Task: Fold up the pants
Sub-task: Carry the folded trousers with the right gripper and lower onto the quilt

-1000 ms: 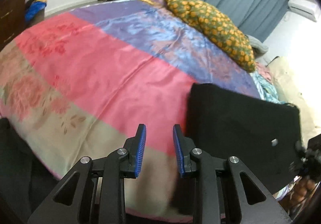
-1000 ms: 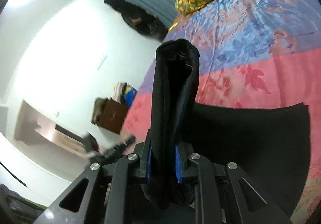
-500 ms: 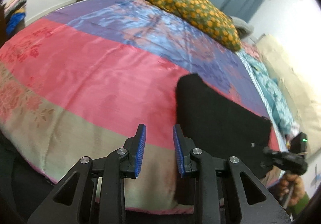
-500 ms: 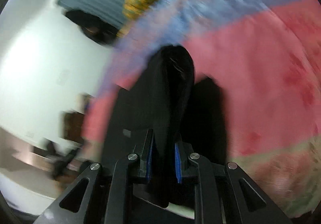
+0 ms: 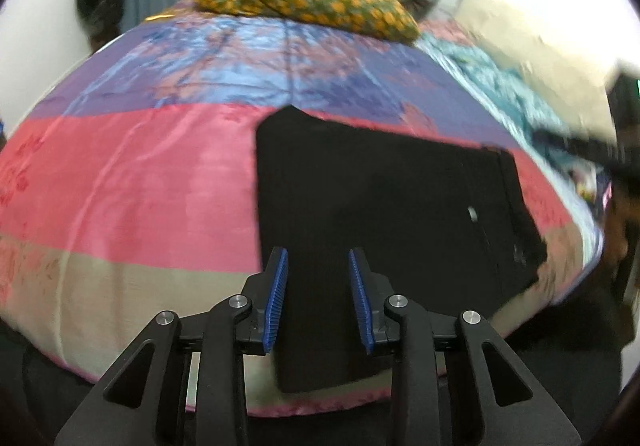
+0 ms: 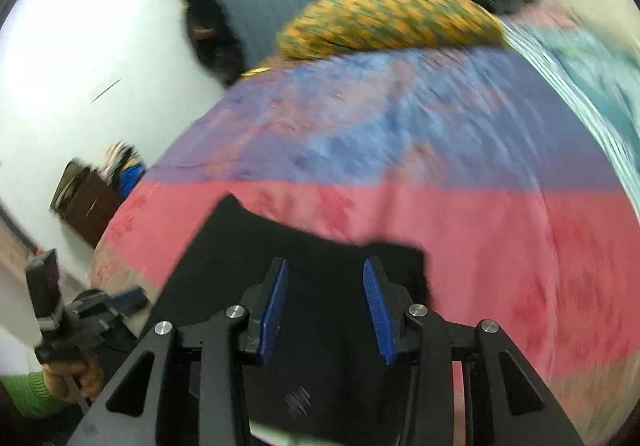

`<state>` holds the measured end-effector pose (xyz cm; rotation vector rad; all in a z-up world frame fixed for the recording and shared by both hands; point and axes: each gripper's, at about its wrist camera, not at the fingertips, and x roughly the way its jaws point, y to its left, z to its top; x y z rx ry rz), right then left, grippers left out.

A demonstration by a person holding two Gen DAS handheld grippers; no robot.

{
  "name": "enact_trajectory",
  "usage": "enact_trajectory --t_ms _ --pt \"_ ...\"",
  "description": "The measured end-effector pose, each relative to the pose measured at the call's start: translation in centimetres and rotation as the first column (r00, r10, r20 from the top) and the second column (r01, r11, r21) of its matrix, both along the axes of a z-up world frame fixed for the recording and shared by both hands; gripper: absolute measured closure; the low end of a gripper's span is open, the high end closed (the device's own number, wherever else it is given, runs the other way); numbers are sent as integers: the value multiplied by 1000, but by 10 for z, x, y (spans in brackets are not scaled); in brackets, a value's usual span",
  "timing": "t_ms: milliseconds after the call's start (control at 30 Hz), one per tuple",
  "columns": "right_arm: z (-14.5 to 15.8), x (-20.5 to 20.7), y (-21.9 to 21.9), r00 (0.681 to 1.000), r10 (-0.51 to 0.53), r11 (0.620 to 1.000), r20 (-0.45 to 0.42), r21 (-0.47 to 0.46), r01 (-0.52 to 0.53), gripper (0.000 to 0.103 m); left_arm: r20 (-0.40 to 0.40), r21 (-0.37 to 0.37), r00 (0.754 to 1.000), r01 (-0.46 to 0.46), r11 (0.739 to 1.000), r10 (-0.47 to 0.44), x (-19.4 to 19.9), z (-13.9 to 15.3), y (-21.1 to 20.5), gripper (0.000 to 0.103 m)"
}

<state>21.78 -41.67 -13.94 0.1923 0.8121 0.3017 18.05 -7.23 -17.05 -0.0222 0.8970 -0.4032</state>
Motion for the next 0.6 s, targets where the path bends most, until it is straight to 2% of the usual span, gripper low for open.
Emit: enact_trajectory --t_ms 67,133,200,233,267,300,333,400,500,600 --pt "-1 11 17 999 49 999 18 -16 -49 68 -7 39 999 45 998 -45 -5 -5 -12 72" --pt "-21 21 26 998 65 994 -8 -89 -65 72 -14 105 996 87 991 -86 -12 -12 -24 72" --pt "-62 32 26 994 25 979 -109 -201 -46 80 0 135 993 115 984 -116 -17 -15 -27 72" --pt "-84 34 18 986 -12 972 -168 -234 -29 84 0 130 991 130 983 -131 -19 -15 -27 72" --pt "-92 33 12 981 -23 974 -192 -225 -21 90 -3 125 991 134 983 -134 -20 -14 -26 72" --pt "-91 27 4 984 -35 980 -174 -200 -1 91 -5 123 991 130 984 -130 -21 -13 -26 72" --pt "-86 23 2 985 -53 980 -166 -198 19 96 -7 119 992 126 985 -126 -22 -12 -27 72" --pt "-68 7 0 987 -80 979 -138 -198 51 96 -17 108 993 116 987 -115 -21 -12 -27 72" --pt "-38 -25 3 996 -50 987 -81 -159 36 96 -29 102 995 103 989 -100 -20 -11 -30 67" --pt "-22 -61 19 997 -5 992 -80 -127 -5 96 -37 108 995 93 990 -89 -19 -11 -35 65"
